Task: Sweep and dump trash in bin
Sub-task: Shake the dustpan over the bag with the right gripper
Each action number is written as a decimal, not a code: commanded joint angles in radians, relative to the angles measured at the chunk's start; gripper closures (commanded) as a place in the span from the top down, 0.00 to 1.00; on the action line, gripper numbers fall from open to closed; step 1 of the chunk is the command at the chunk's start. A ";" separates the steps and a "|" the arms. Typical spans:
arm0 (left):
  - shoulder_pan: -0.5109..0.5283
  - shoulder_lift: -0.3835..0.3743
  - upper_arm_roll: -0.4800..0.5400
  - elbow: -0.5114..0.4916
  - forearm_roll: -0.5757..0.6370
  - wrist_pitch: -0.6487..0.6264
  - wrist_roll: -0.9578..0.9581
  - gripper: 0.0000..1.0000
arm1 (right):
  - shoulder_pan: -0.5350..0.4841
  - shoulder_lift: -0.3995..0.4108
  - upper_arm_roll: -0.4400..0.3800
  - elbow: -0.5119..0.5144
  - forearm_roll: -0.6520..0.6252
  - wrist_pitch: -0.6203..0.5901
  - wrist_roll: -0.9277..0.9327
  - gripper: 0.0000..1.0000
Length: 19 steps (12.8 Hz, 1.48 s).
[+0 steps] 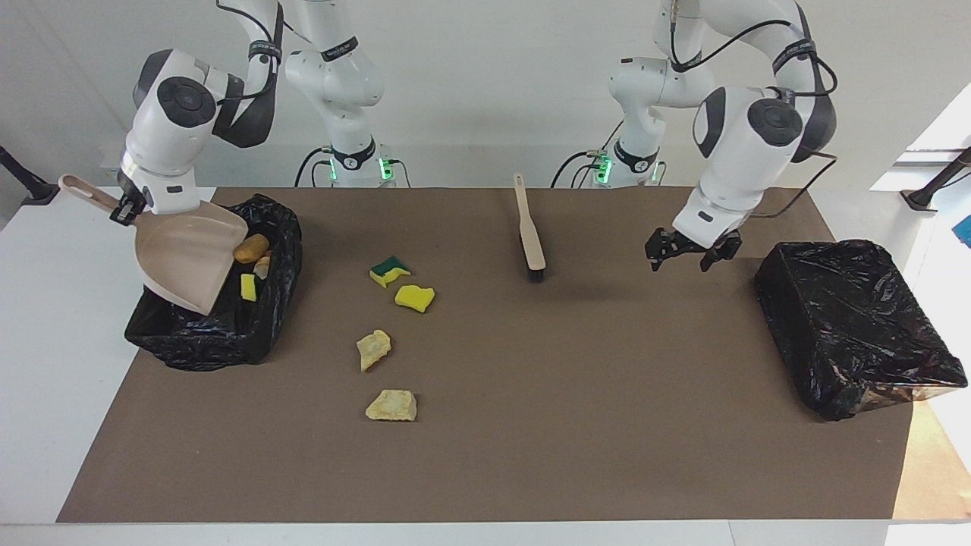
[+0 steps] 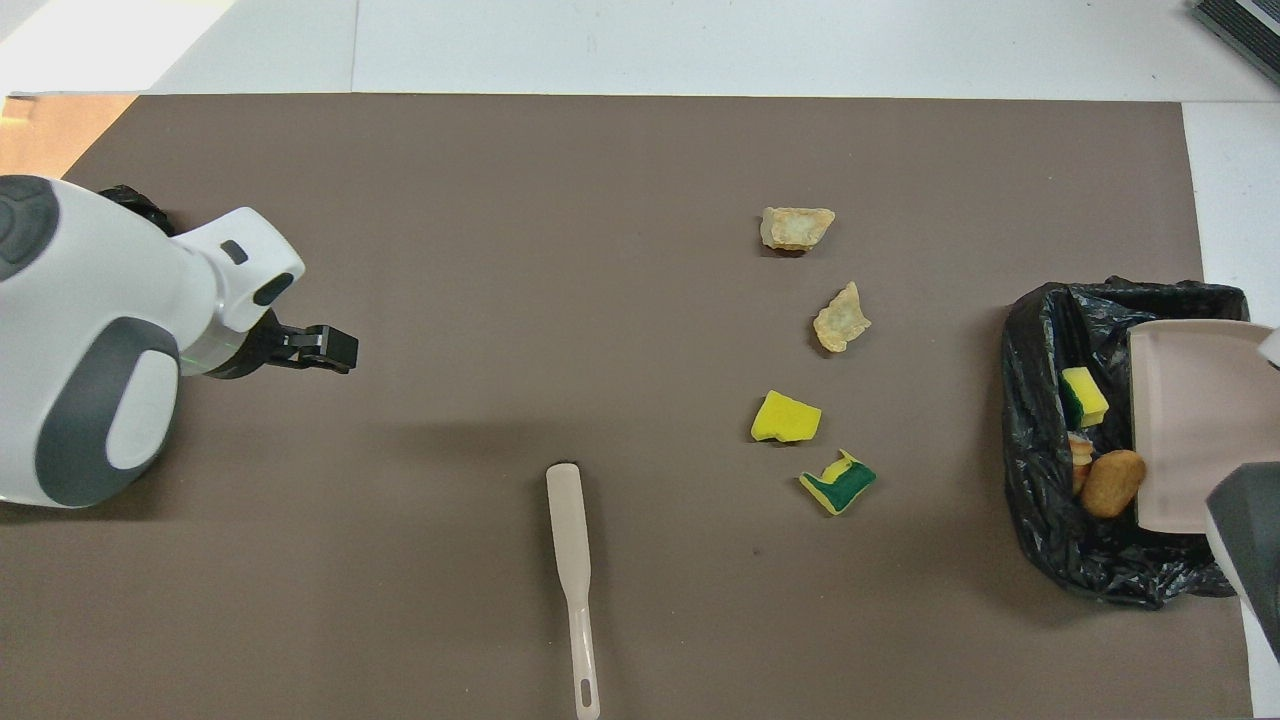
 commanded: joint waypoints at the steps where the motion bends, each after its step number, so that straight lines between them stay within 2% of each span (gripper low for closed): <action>1: 0.077 -0.024 -0.007 0.047 0.005 -0.082 0.109 1.00 | -0.002 -0.035 0.002 0.000 -0.033 -0.025 0.017 0.00; 4: 0.122 -0.056 -0.007 0.075 0.004 -0.113 0.193 1.00 | 0.015 -0.033 0.028 0.080 -0.009 -0.125 0.025 0.00; 7: 0.125 -0.039 -0.004 0.199 0.002 -0.196 0.180 1.00 | 0.057 0.002 0.036 0.172 0.121 -0.170 0.080 0.00; 8: 0.123 -0.044 -0.002 0.193 0.004 -0.194 0.160 1.00 | 0.067 0.014 0.036 0.189 0.181 -0.173 0.138 0.00; 10: 0.120 -0.045 -0.002 0.193 0.004 -0.194 0.154 1.00 | 0.083 0.021 0.045 0.192 0.349 -0.170 0.303 0.00; 14: 0.120 -0.056 -0.004 0.185 0.016 -0.217 0.163 1.00 | 0.257 0.025 0.047 0.197 0.528 -0.170 0.788 0.00; 15: 0.120 -0.055 -0.004 0.187 0.016 -0.217 0.160 1.00 | 0.294 0.057 0.047 0.214 0.552 -0.161 0.910 0.00; 19: 0.122 -0.053 -0.004 0.190 0.016 -0.201 0.157 1.00 | 0.431 0.275 0.047 0.408 0.678 -0.161 1.285 0.00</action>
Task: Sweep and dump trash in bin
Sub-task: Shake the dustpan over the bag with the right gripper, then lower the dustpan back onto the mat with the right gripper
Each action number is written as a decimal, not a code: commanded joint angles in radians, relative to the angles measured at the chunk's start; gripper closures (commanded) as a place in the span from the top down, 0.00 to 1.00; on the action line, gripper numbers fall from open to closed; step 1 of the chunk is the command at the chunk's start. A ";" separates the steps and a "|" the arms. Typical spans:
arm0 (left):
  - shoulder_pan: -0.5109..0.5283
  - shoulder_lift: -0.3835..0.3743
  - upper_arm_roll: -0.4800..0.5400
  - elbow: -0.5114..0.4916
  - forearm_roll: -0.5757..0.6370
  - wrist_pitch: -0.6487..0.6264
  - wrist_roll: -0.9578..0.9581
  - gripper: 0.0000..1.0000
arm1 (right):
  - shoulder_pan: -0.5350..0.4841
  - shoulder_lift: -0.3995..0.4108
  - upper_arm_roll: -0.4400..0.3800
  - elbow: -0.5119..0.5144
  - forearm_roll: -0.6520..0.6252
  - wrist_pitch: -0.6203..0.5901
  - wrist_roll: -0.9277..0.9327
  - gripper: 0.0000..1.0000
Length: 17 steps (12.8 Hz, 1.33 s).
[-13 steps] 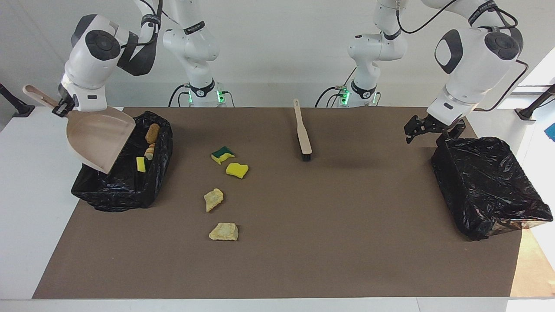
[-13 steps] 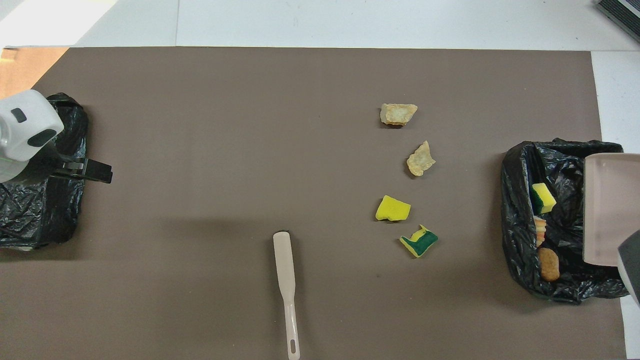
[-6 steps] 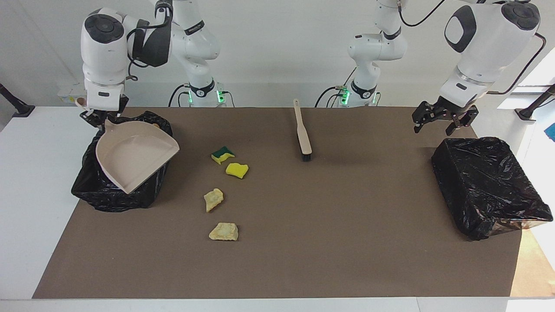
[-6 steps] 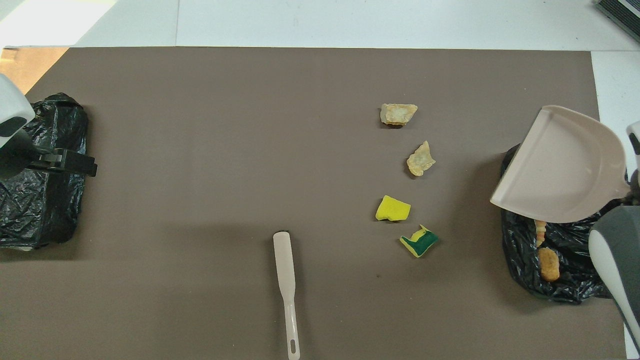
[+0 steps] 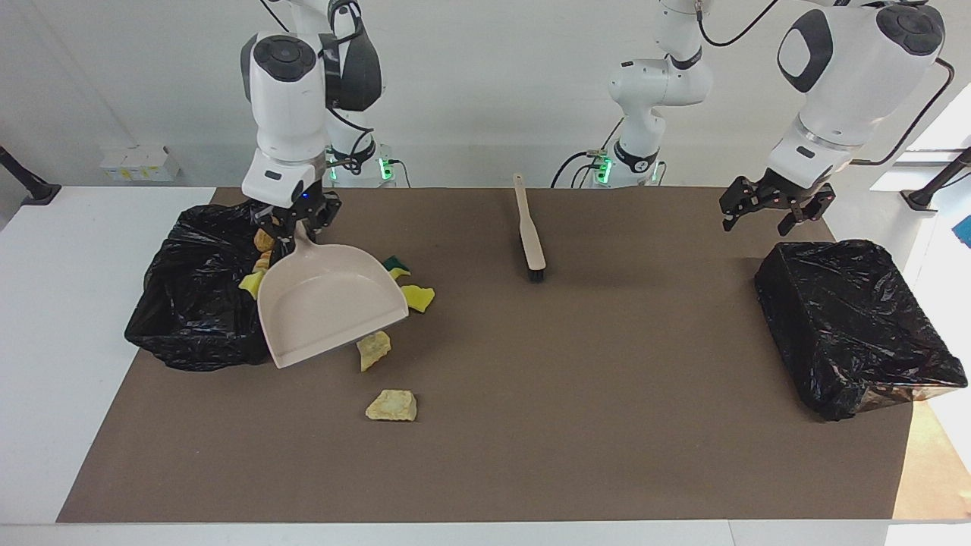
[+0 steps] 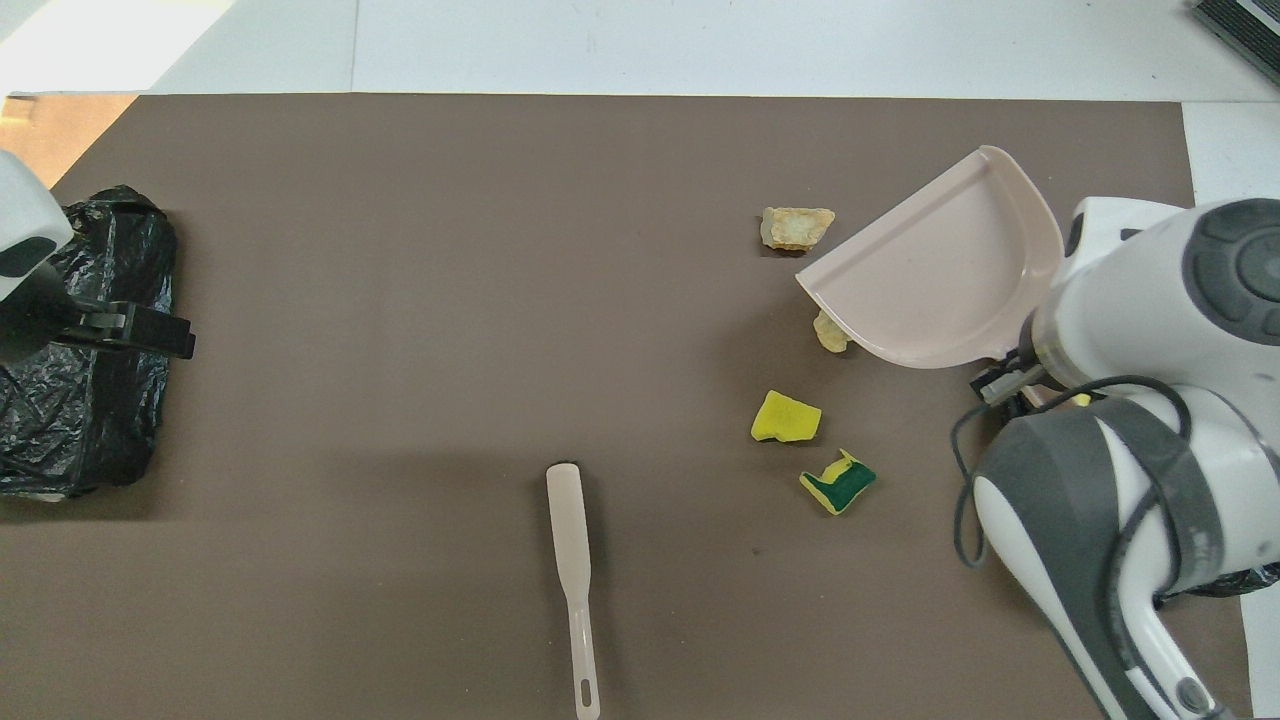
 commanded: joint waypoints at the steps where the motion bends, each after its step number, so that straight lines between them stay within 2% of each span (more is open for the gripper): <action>1: 0.004 0.001 -0.003 0.014 0.016 -0.007 -0.011 1.00 | 0.066 0.190 -0.004 0.173 0.066 -0.008 0.245 0.00; 3: 0.004 0.001 -0.003 0.014 0.016 -0.007 -0.011 1.00 | 0.132 0.310 -0.004 0.290 0.144 0.006 0.435 0.00; 5: 0.004 0.001 -0.003 0.014 0.016 -0.007 -0.011 1.00 | 0.210 0.446 -0.004 0.443 0.162 0.006 0.627 0.00; 8: 0.004 0.001 -0.003 0.014 0.016 -0.007 -0.011 1.00 | 0.281 0.594 -0.004 0.613 0.162 0.012 0.716 0.00; 10: 0.004 0.001 -0.003 0.014 0.016 -0.007 -0.011 1.00 | 0.341 0.716 -0.004 0.718 0.162 0.066 0.820 0.00; 14: 0.004 0.001 -0.003 0.014 0.016 -0.007 -0.011 1.00 | 0.418 0.786 0.001 0.749 0.162 0.119 0.847 0.00; 17: 0.004 0.001 -0.003 0.014 0.016 -0.007 -0.011 1.00 | 0.444 0.801 0.007 0.760 0.162 0.135 0.872 0.00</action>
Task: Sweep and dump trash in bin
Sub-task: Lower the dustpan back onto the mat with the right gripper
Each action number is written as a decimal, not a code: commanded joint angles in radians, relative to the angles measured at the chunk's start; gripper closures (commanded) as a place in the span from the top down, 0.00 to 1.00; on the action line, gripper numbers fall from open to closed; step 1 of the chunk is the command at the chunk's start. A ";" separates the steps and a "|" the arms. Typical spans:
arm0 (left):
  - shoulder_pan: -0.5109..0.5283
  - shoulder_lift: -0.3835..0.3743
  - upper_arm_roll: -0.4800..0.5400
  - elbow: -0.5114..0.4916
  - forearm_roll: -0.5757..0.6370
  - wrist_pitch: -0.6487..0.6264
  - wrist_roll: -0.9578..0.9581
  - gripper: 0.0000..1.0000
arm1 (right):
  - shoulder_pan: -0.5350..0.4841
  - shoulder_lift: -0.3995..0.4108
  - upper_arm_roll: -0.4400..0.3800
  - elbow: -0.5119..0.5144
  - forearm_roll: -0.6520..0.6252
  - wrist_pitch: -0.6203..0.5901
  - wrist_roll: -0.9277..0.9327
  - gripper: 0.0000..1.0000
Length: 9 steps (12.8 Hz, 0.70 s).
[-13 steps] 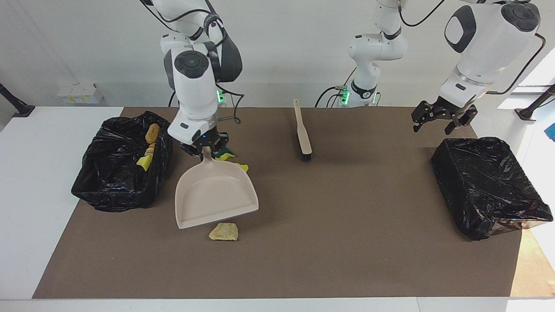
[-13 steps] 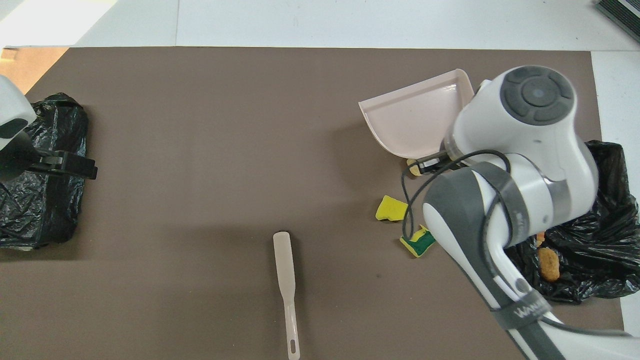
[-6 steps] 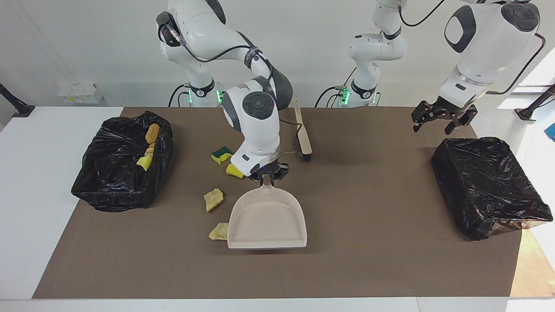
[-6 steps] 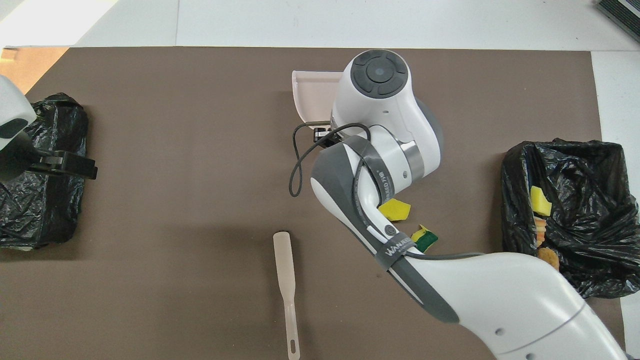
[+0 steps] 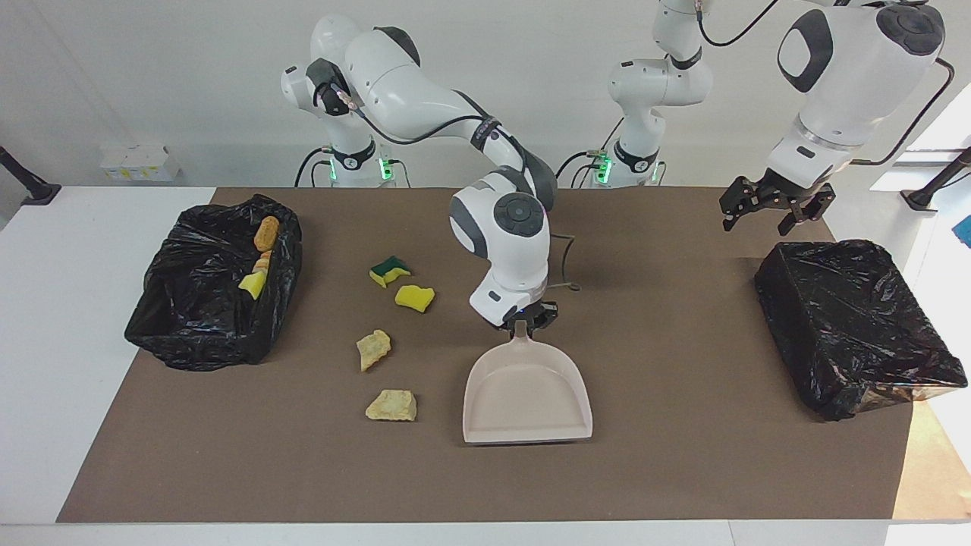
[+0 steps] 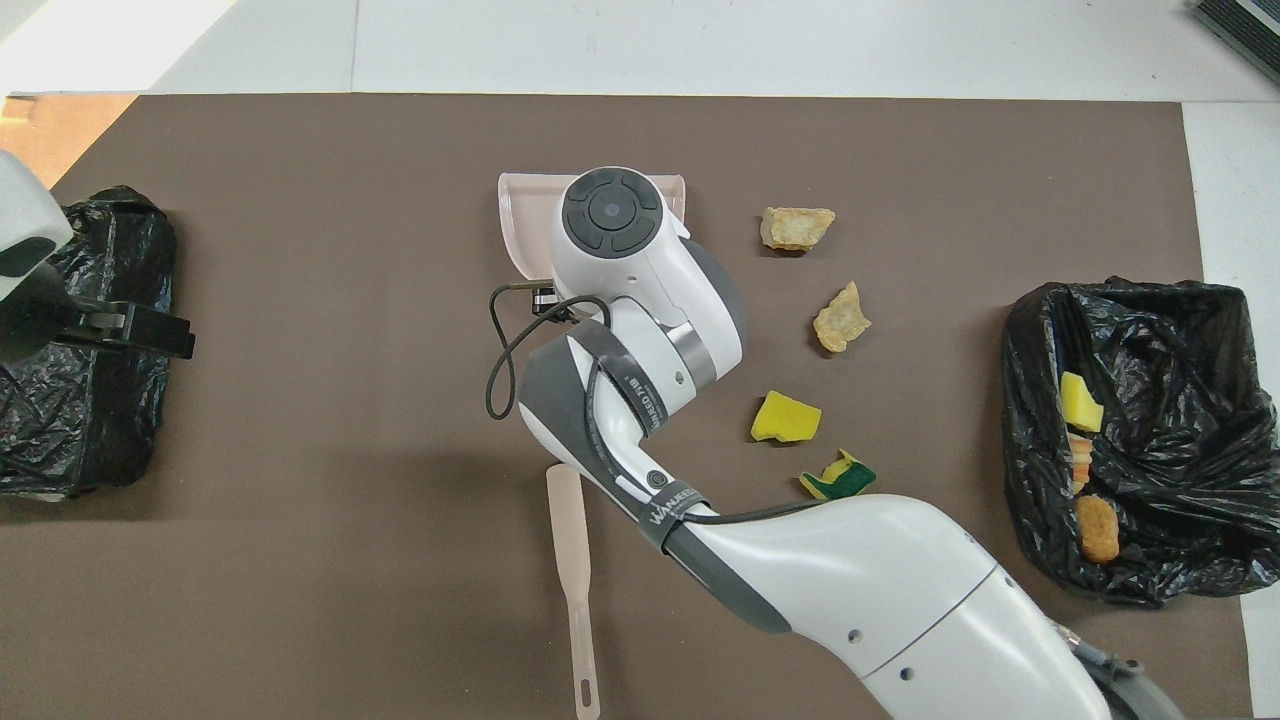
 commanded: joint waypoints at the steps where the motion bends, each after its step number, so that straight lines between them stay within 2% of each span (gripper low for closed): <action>1: 0.004 0.001 -0.003 0.014 0.016 -0.007 -0.011 1.00 | 0.010 0.023 0.016 0.045 0.017 0.020 0.024 0.00; 5: 0.004 0.001 -0.003 0.014 0.016 -0.007 -0.011 1.00 | 0.026 0.021 0.025 0.040 0.020 0.017 0.027 0.00; 8: 0.004 0.001 -0.003 0.014 0.016 -0.007 -0.011 1.00 | 0.018 0.017 0.034 0.031 0.078 0.029 0.029 0.00; 9: 0.004 0.001 -0.003 0.014 0.016 -0.007 -0.011 1.00 | 0.014 0.014 0.034 0.019 0.094 0.031 0.029 0.05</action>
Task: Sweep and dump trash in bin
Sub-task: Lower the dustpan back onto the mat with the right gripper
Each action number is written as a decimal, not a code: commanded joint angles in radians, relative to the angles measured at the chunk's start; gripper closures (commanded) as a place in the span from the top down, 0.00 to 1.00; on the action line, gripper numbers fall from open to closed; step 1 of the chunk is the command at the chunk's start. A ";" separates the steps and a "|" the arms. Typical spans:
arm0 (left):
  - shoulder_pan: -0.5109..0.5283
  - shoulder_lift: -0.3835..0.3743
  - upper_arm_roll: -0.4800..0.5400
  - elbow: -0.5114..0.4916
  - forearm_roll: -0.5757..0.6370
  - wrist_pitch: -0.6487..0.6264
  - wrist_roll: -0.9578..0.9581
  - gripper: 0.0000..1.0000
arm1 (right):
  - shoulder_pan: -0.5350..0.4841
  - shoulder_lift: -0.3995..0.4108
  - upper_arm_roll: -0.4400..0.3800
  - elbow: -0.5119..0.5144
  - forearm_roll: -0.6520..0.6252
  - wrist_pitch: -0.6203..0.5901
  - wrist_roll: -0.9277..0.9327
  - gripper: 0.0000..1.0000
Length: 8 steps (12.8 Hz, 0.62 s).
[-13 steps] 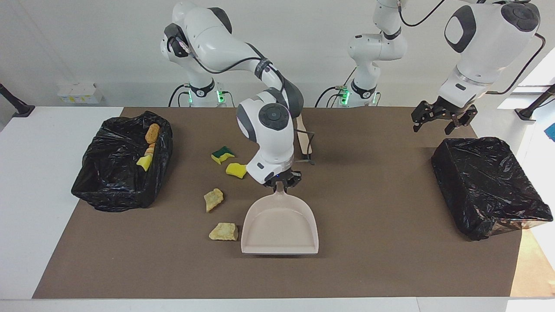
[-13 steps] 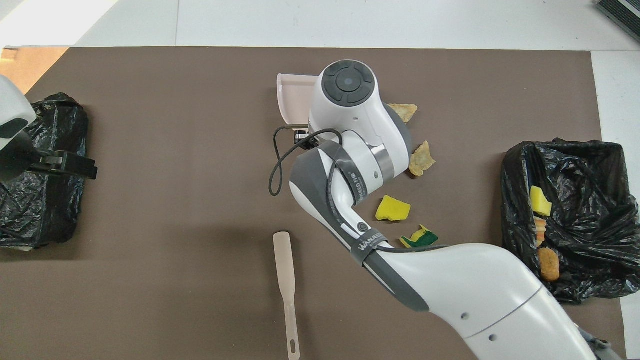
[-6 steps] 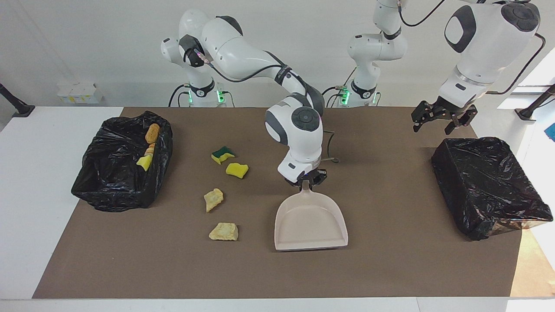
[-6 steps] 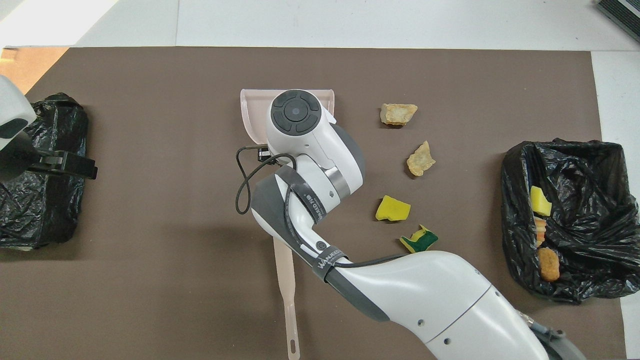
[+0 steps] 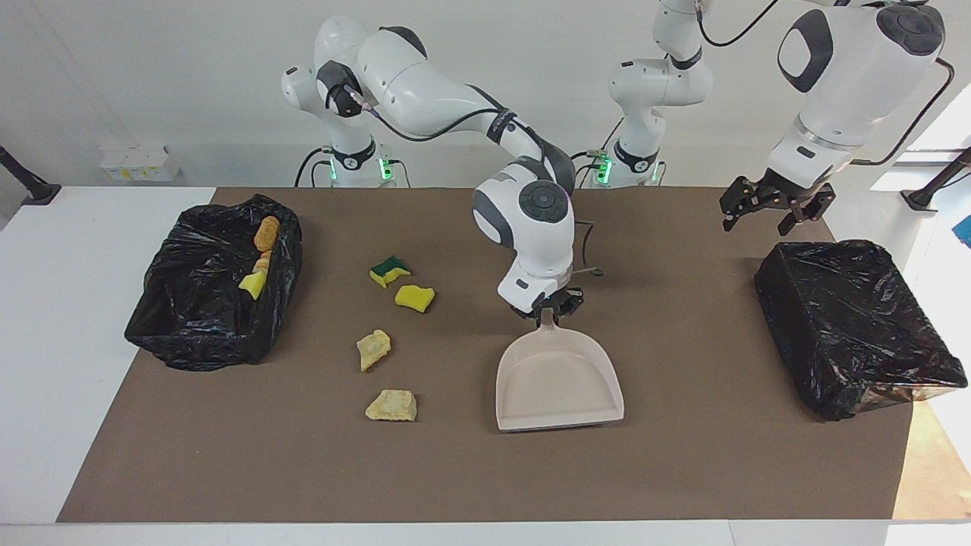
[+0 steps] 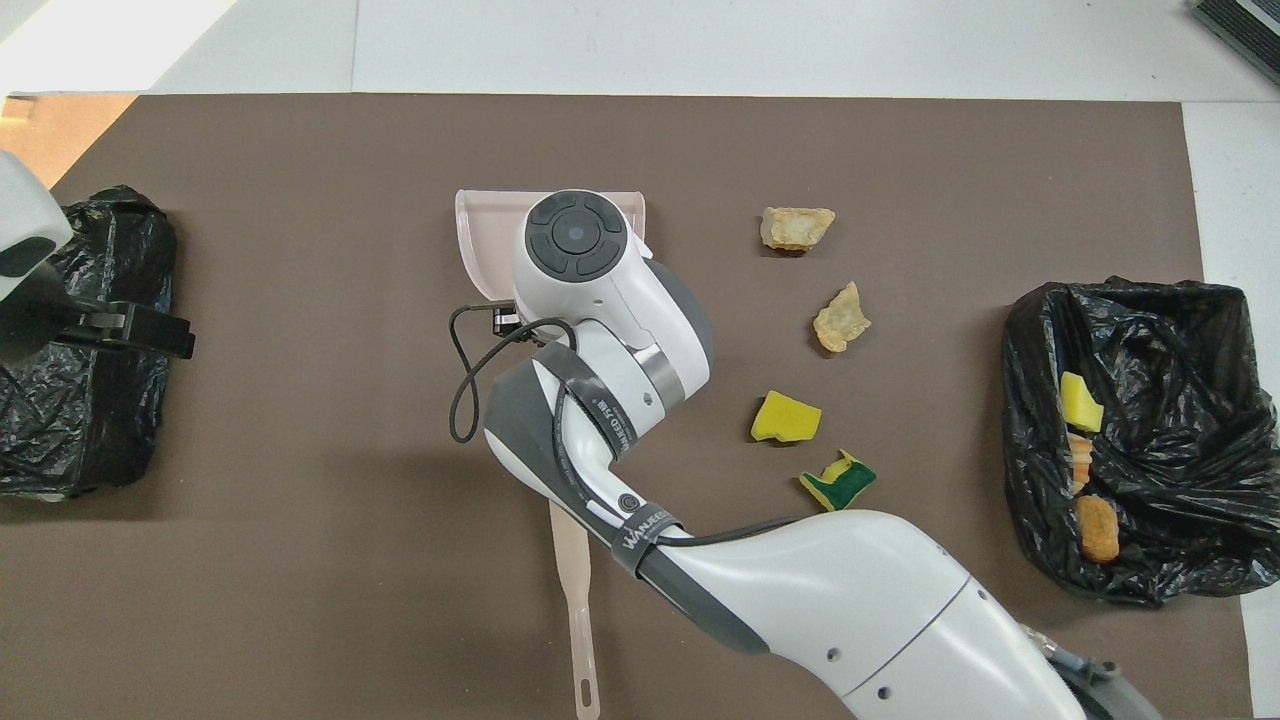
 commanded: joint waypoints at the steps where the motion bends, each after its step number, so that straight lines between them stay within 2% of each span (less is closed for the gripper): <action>1: 0.004 0.001 -0.003 0.014 0.016 -0.007 -0.011 1.00 | -0.024 0.008 0.016 0.007 0.046 0.014 0.025 0.07; 3: 0.004 0.001 -0.003 0.014 0.016 -0.007 -0.011 1.00 | -0.025 0.005 0.016 -0.013 0.052 0.021 0.025 0.15; 4: 0.004 0.001 -0.003 0.014 0.016 -0.007 -0.011 1.00 | -0.028 0.005 0.016 -0.015 0.057 0.029 0.025 0.23; 5: 0.004 0.001 -0.003 0.014 0.016 -0.007 -0.011 1.00 | -0.032 0.002 0.016 -0.016 0.055 0.031 0.024 0.25; 7: 0.004 0.001 -0.003 0.014 0.016 -0.007 -0.011 1.00 | -0.030 -0.003 0.016 -0.022 0.090 0.031 0.027 0.38; 8: 0.004 0.001 -0.003 0.014 0.016 -0.007 -0.011 1.00 | -0.032 -0.003 0.015 -0.022 0.101 0.031 0.030 0.40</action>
